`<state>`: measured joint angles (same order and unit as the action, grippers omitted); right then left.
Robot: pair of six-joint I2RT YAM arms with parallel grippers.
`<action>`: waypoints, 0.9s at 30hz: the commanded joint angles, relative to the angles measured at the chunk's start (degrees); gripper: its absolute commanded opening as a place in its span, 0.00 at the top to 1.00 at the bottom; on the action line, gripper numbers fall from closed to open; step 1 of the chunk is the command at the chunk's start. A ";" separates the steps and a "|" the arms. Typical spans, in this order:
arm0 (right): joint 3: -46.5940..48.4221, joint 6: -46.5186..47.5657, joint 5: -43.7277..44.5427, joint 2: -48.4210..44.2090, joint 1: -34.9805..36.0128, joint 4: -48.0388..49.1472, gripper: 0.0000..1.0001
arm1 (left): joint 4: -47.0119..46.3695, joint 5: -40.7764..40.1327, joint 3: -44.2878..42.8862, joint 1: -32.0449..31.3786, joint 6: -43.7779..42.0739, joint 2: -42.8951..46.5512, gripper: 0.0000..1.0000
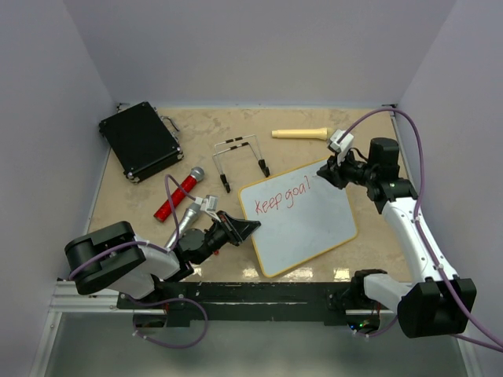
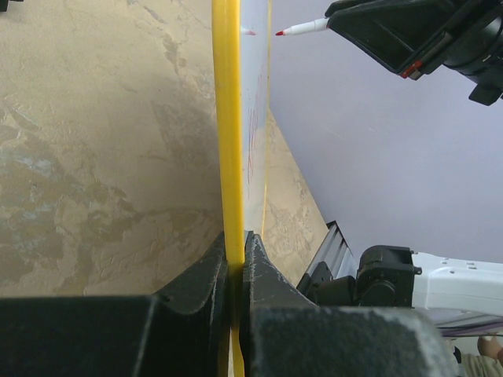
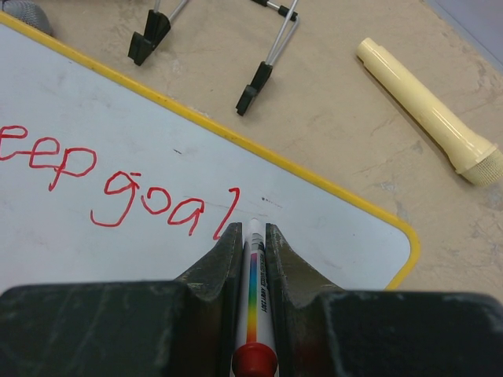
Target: Write a sentence on the whiteboard
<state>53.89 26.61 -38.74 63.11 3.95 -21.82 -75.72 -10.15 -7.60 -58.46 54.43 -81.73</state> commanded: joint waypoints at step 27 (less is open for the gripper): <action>-1.42 0.46 -5.29 -1.77 -1.92 1.34 1.00 | -6.10 2.07 1.44 0.54 -5.13 -0.97 1.00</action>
<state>52.99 26.65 -41.93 62.83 2.48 -21.82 -75.77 -9.72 -7.49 -58.13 54.46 -81.87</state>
